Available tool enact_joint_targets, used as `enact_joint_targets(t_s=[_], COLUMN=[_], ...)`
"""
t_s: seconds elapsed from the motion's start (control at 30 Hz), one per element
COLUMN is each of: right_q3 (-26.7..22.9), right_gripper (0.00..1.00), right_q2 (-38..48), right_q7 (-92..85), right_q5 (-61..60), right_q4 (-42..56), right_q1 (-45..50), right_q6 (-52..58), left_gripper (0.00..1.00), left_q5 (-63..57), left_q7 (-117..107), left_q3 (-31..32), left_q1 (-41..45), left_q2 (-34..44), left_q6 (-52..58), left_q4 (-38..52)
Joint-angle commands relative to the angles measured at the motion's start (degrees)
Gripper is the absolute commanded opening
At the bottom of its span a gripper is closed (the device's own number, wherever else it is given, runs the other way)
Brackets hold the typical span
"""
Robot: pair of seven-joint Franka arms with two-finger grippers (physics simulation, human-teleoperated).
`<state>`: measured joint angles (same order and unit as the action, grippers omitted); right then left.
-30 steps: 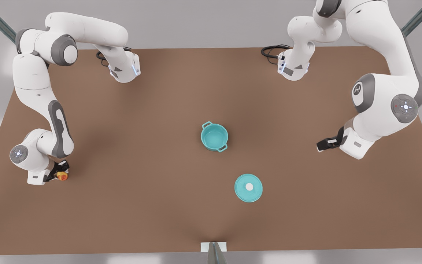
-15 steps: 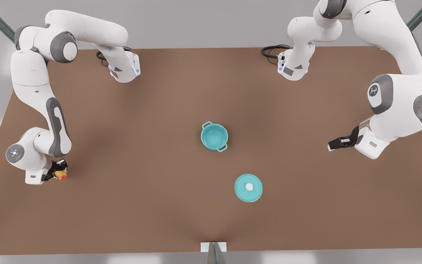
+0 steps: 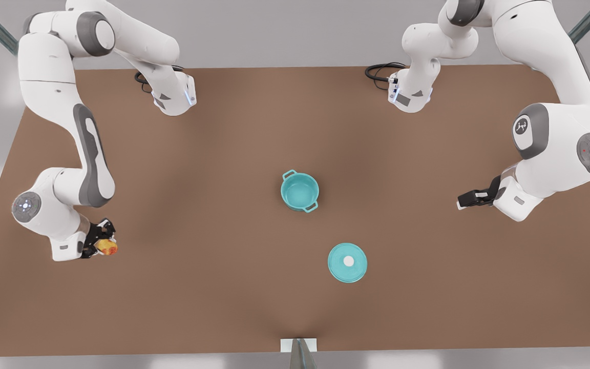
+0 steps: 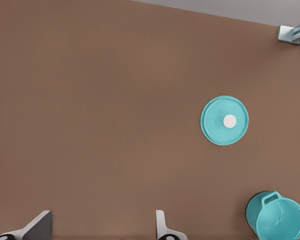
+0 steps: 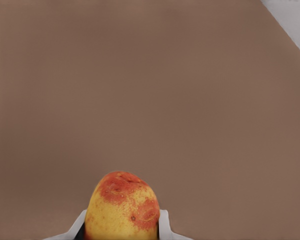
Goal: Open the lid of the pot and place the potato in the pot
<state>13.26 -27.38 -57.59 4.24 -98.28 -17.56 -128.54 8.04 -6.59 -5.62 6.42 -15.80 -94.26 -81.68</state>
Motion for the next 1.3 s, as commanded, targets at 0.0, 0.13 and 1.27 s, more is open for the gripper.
enact_joint_targets(t_s=[0.0,0.13,1.27], right_q3=[0.8,0.8,-2.1], right_gripper=[0.37,0.37,0.37], right_q2=[0.58,0.93,-11.64], right_q7=[7.58,13.3,65.59], right_q5=[0.42,0.42,0.6], right_q4=[0.02,-0.07,11.44], right_q1=[1.38,7.09,55.61], right_q6=[2.86,4.09,1.8], left_gripper=[1.0,1.0,1.0], left_q5=[-0.04,-0.04,-0.21], left_q7=[2.1,2.02,2.19], left_q3=[0.0,0.0,0.09], left_q1=[0.0,0.0,0.09], left_q2=[0.07,0.07,0.07], left_q6=[0.13,0.13,0.31], left_q4=[0.03,0.03,-0.06])
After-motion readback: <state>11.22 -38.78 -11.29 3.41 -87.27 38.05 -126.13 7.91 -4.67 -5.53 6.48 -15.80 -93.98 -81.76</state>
